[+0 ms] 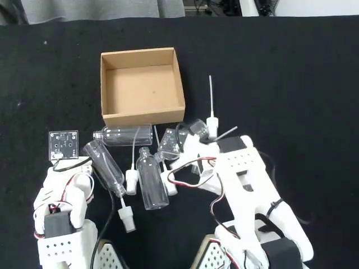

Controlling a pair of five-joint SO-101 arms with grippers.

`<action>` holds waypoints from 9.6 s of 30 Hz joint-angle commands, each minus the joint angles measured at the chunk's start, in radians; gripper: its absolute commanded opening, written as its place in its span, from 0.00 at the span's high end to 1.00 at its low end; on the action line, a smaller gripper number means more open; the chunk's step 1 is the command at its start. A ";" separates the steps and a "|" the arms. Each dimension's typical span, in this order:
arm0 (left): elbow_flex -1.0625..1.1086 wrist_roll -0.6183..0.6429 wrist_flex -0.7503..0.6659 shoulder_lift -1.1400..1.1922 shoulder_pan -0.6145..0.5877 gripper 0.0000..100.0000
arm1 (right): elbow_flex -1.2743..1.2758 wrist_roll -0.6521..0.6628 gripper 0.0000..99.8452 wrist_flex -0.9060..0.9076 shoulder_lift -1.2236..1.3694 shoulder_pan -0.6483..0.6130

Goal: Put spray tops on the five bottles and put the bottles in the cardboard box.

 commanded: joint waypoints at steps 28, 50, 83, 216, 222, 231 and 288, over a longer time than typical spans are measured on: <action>-0.010 -0.006 -0.020 -0.005 -0.004 0.97 | 0.081 0.008 0.78 -0.123 0.004 0.031; -0.010 -0.006 -0.020 -0.005 -0.004 0.97 | 0.071 -0.112 0.84 -0.118 0.002 0.140; -0.012 -0.006 -0.021 -0.005 -0.004 0.97 | -0.384 -0.321 0.89 0.327 -0.005 0.130; -0.504 0.084 0.057 0.804 0.516 0.83 | 0.302 -0.891 0.88 -0.249 -1.211 0.264; -0.503 0.087 0.037 0.859 0.562 0.83 | 0.302 -0.891 0.88 -0.249 -1.213 0.264; -0.510 0.126 -0.028 1.016 0.555 0.83 | 0.302 -0.891 0.88 -0.249 -1.214 0.264; -0.513 0.104 0.009 0.956 0.492 0.94 | 0.300 -0.890 0.88 -0.245 -1.216 0.265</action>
